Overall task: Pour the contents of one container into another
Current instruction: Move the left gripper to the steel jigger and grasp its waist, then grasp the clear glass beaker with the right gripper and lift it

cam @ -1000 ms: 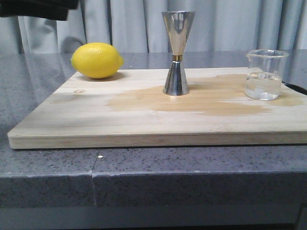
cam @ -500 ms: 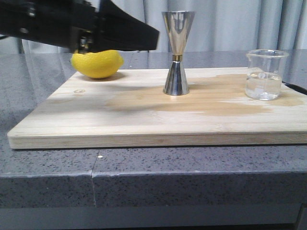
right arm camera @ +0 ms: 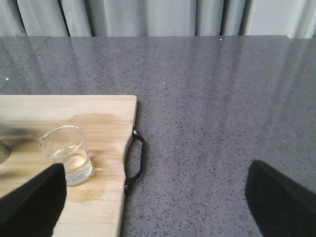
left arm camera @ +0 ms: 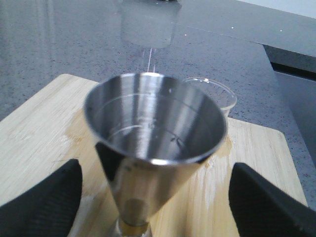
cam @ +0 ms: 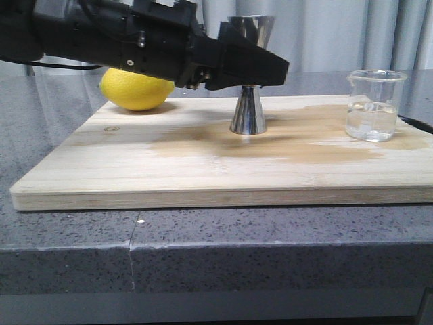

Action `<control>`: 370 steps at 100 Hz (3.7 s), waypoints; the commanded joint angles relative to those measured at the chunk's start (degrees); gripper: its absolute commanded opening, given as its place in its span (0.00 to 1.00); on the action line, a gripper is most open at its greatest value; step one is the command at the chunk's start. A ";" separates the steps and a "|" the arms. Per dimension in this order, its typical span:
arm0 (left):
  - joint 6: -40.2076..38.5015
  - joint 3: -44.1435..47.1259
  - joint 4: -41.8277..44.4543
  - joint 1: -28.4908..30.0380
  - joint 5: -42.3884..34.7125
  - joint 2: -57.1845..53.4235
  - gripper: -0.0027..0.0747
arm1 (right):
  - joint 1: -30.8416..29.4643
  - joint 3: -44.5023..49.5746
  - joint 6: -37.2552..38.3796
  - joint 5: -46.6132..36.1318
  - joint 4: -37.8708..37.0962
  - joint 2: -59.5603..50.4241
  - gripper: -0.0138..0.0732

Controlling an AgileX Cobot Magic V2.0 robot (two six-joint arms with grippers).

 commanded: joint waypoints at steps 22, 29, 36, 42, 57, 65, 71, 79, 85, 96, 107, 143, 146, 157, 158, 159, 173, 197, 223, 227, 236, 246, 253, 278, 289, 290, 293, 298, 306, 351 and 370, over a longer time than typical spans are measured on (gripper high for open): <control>0.23 -2.14 -4.18 -0.58 3.04 -2.30 0.54 | -0.36 -1.71 -0.47 -4.00 0.00 0.91 0.92; 0.23 -2.14 -4.18 -0.58 3.04 -2.30 0.47 | -0.36 -1.57 -0.47 -4.00 0.00 0.91 0.92; 0.23 -2.14 -4.18 -0.58 3.17 -2.30 0.41 | -0.36 -0.95 -0.47 -4.73 0.47 0.91 0.92; 0.23 -2.14 -4.18 -0.58 3.17 -2.30 0.38 | -0.36 -0.02 -0.47 -6.40 1.75 0.91 0.92; 0.23 -2.14 -4.18 -0.58 3.27 -2.30 0.32 | -0.36 1.87 -0.47 -10.04 4.51 2.32 0.92; 0.23 -2.14 -4.18 -0.58 3.27 -2.30 0.29 | -0.25 1.87 -0.47 -11.35 5.68 4.46 0.92; 0.23 -2.14 -4.18 -0.58 3.27 -2.30 0.28 | -0.25 1.87 -0.61 -12.46 7.10 6.20 0.92; 0.23 -2.14 -4.18 -0.58 3.27 -2.30 0.27 | 1.03 1.87 -0.61 -13.78 7.48 9.03 0.92; 0.23 -2.14 -4.18 -0.58 3.06 -2.30 0.27 | 2.70 1.87 -1.10 -14.90 7.48 11.08 0.92; 0.23 -2.14 -4.18 -0.58 3.09 -2.30 0.27 | 7.27 1.87 -3.26 -18.02 7.48 15.19 0.92; 0.23 -2.14 -4.18 -0.58 3.09 -2.30 0.27 | 11.61 1.87 -3.61 -21.38 6.70 18.94 0.92; 0.23 -2.14 -4.18 -0.58 3.09 -2.30 0.27 | 19.29 5.68 -3.61 -41.29 5.93 29.89 0.92; 0.23 -2.14 -4.18 -0.58 3.09 -2.30 0.27 | 19.29 7.22 -3.61 -43.99 5.93 30.68 0.92; 0.23 -2.14 -4.18 -0.58 3.09 -2.30 0.27 | 19.38 11.35 -3.61 -54.76 5.93 34.06 0.92; 0.23 -2.14 -4.18 -0.58 3.09 -2.30 0.27 | 19.38 11.74 -3.61 -55.93 5.93 34.31 0.92; 0.23 -2.14 -4.18 -0.58 3.09 -2.30 0.27 | 19.38 11.93 -3.61 -56.49 5.93 34.81 0.92; 0.23 -2.14 -4.18 -0.58 3.09 -2.30 0.27 | 19.52 13.79 -3.61 -65.68 5.68 40.06 0.92; 0.23 -2.14 -4.18 -0.58 3.09 -2.30 0.27 | 19.51 13.79 -3.61 -78.43 5.48 49.15 0.92; 0.23 -2.14 -4.18 -0.58 3.09 -2.30 0.27 | 19.51 13.79 -3.61 -85.61 5.48 54.80 0.92; 0.23 -2.14 -4.18 -0.58 3.09 -2.30 0.27 | 19.51 13.79 -3.61 -85.69 5.48 55.09 0.92; 0.23 -2.14 -4.18 -0.58 3.09 -2.30 0.27 | 19.51 13.79 -3.61 -85.69 5.48 55.36 0.92; 0.23 -2.14 -4.18 -0.58 3.09 -2.30 0.27 | 19.51 13.79 -3.61 -85.08 5.48 55.36 0.92; 0.23 -2.14 -4.18 -0.58 3.09 -2.30 0.27 | 19.51 13.79 -3.61 -84.35 5.48 55.36 0.92; 0.23 -2.14 -4.18 -0.58 3.09 -2.30 0.27 | 19.51 13.79 -3.61 -82.98 5.48 55.36 0.87; 0.23 -2.14 -4.18 -0.58 3.09 -2.30 0.27 | 19.51 13.79 -3.61 -82.49 5.48 55.36 0.73; 0.23 -2.14 -4.18 -0.58 3.09 -2.30 0.27 | 19.51 13.79 -3.61 -82.49 5.48 55.36 0.71; 0.23 -2.14 -4.18 -0.58 3.09 -2.30 0.27 | 19.51 13.79 -3.61 -82.35 5.48 55.36 0.67; 0.23 -2.14 -4.18 -0.58 3.09 -2.30 0.27 | 19.51 13.79 -3.61 -82.20 5.48 55.36 0.61; 0.23 -2.14 -4.18 -0.58 3.09 -2.30 0.27 | 19.51 13.79 -3.61 -82.02 5.48 55.36 0.52; 0.23 -2.14 -4.18 -0.58 3.09 -2.30 0.27 | 19.51 10.23 -3.61 -76.51 5.48 49.72 0.49; 0.23 -2.14 -4.18 -0.58 3.09 -2.30 0.27 | 19.51 1.21 -3.61 -57.70 2.66 42.77 0.49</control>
